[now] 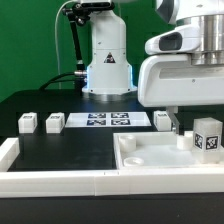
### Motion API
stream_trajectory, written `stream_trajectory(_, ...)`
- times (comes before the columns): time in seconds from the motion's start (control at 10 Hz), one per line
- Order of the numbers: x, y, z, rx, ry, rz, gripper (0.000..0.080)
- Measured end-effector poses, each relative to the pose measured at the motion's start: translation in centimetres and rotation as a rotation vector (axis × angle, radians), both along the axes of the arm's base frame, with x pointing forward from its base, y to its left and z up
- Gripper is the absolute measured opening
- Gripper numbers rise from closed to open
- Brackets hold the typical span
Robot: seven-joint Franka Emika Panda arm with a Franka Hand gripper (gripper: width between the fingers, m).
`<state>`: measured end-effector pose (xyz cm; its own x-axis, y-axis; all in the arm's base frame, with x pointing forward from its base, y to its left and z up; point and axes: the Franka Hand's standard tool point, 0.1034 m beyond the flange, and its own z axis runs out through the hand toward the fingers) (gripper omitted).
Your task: Assemble square table
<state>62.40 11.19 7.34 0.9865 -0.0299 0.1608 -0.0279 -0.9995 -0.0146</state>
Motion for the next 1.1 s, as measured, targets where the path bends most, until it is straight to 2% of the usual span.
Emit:
stream_trajectory(0.1,0.00,-0.01,0.00,0.000,0.000,0.000,0.0519)
stream_trajectory(0.2,0.00,-0.01,-0.01,0.000,0.000,0.000,0.0519)
stream_trajectory(0.3,0.00,-0.01,-0.01,0.000,0.000,0.000,0.0383)
stream_trajectory(0.4,-0.02,-0.02,-0.03,0.002,0.001,-0.014,0.0383)
stream_trajectory(0.5,-0.02,-0.02,-0.03,0.004,0.001,-0.026,0.0291)
stream_trajectory(0.7,-0.02,-0.02,-0.03,0.012,0.001,-0.074,0.0291)
stream_trajectory(1.1,-0.12,-0.33,-0.09,0.063,-0.006,-0.398,0.0294)
